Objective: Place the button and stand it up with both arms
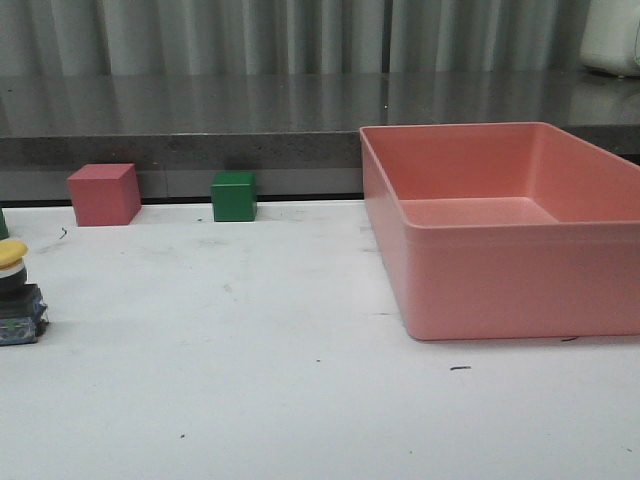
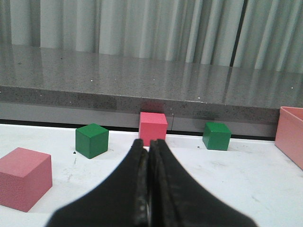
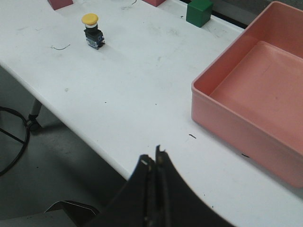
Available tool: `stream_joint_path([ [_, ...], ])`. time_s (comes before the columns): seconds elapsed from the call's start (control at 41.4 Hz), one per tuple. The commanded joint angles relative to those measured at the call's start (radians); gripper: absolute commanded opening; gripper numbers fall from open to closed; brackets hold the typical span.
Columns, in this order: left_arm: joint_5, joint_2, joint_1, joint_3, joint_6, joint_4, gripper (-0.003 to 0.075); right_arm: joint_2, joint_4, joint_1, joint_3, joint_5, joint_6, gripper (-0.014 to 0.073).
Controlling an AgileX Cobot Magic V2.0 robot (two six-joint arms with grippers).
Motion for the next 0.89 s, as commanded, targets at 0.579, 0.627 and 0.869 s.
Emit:
stream_joint_path([
  [0.579, -0.087, -0.025, 0.004, 0.015, 0.0, -0.009, -0.002, -0.395, -0.125, -0.415, 0.619, -0.762, -0.005, -0.0068],
  [0.627, -0.087, -0.025, 0.004, 0.015, 0.0, -0.009, -0.002, -0.436, -0.125, -0.444, 0.682, -0.823, -0.005, -0.0068],
  [0.869, -0.087, -0.025, 0.004, 0.015, 0.0, -0.009, -0.002, -0.52, -0.109, -0.536, 0.862, -0.985, -0.005, -0.0068],
])
